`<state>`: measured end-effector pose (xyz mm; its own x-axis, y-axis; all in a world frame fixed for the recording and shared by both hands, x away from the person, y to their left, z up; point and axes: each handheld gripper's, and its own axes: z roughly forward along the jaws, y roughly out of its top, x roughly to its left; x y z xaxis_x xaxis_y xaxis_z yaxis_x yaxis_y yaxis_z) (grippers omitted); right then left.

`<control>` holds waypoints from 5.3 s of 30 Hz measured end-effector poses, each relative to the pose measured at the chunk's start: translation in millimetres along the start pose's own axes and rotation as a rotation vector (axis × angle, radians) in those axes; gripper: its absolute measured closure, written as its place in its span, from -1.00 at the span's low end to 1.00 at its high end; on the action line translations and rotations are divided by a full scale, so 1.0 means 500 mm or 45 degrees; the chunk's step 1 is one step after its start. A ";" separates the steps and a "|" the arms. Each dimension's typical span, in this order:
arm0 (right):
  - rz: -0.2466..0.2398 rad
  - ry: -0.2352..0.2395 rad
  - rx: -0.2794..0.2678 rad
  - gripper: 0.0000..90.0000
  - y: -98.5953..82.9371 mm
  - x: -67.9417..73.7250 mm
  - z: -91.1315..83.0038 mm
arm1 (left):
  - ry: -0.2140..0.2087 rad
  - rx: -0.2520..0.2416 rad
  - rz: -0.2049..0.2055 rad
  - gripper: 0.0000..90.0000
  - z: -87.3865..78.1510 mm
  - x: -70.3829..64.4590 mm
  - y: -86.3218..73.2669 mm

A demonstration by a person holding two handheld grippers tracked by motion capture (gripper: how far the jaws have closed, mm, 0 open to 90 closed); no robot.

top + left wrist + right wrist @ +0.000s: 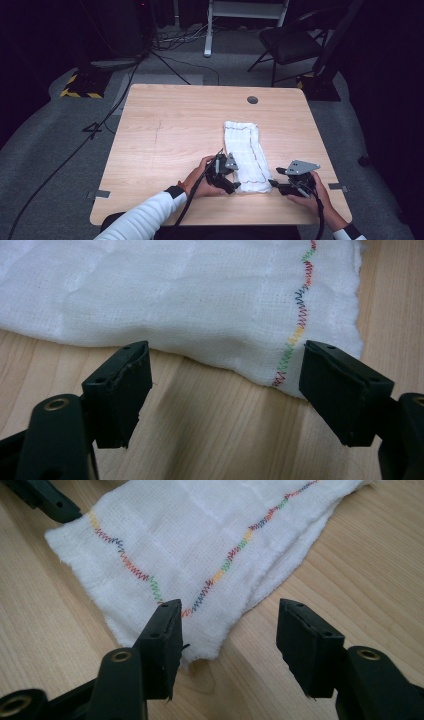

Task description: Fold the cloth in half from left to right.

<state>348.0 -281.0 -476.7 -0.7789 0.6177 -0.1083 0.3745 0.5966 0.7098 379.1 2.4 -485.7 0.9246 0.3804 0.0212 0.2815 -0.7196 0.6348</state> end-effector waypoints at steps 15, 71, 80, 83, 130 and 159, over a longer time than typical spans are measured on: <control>-0.028 0.003 0.059 -0.07 -0.007 0.028 0.016 | -0.045 0.063 -0.016 -0.49 -0.012 -0.018 -0.030; 0.313 -0.156 0.045 -0.04 0.222 -0.254 0.256 | 0.347 -0.063 -0.495 -0.45 0.090 0.330 0.087; 0.348 -0.137 0.122 -0.04 0.216 -0.251 0.283 | 0.329 -0.033 -0.556 -0.36 0.099 0.332 0.088; 0.370 -0.118 0.120 0.00 0.212 -0.252 0.285 | 0.331 -0.036 -0.545 -0.33 0.099 0.329 0.088; 0.158 -0.114 -0.188 0.87 0.261 -0.229 0.154 | 0.221 -0.302 -0.246 0.88 -0.014 0.297 0.138; 0.014 0.116 -0.212 0.87 0.156 -0.148 0.056 | 0.040 -0.327 -0.004 0.88 -0.042 0.156 0.090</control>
<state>449.1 -265.5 -432.8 -0.8205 0.5701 -0.0418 0.3007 0.4926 0.8167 458.6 12.0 -439.5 0.9143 0.4029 0.0406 0.2060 -0.5490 0.8100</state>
